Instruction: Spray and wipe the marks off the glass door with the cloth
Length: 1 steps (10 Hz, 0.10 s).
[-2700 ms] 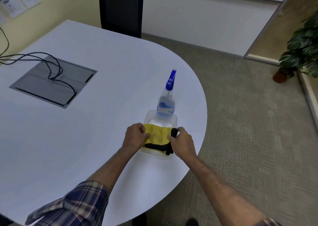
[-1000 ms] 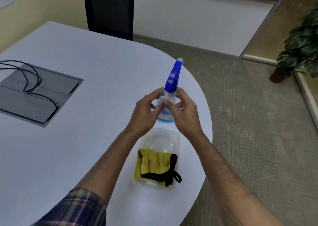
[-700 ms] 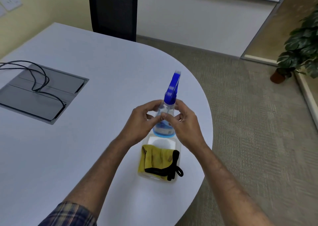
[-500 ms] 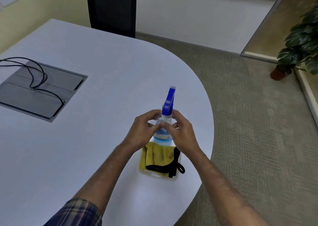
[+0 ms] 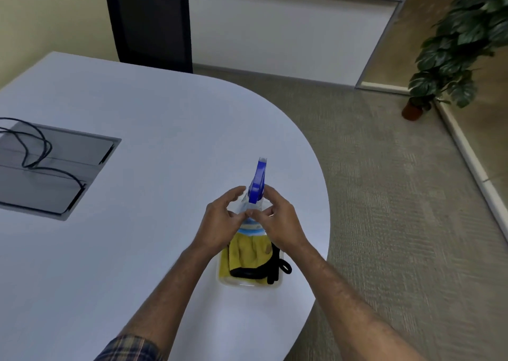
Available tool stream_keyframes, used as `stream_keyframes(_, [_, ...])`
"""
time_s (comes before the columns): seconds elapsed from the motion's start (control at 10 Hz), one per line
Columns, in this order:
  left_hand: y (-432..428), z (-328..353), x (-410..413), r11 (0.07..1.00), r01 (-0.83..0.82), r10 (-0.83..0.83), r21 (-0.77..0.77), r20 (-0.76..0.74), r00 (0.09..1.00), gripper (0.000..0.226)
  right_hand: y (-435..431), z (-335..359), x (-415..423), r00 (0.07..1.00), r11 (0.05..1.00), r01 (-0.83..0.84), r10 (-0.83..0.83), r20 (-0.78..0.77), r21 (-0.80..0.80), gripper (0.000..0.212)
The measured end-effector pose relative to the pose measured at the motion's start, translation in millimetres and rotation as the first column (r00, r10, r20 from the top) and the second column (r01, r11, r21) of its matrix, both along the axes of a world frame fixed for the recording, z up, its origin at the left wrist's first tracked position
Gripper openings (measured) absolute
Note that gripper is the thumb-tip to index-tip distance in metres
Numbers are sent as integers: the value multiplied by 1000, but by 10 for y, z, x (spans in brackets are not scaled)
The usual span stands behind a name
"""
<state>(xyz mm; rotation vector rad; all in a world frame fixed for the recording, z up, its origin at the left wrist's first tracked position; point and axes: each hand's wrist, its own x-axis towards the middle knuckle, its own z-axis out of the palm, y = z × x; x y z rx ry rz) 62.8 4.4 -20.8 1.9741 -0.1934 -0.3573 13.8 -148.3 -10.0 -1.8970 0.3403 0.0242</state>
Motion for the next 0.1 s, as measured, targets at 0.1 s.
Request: stream_keyframes(0.1, [21,88,-85,998,-52,51,34,37,998,71,1,90,-120,999,997,42,-44,-29,-59,69])
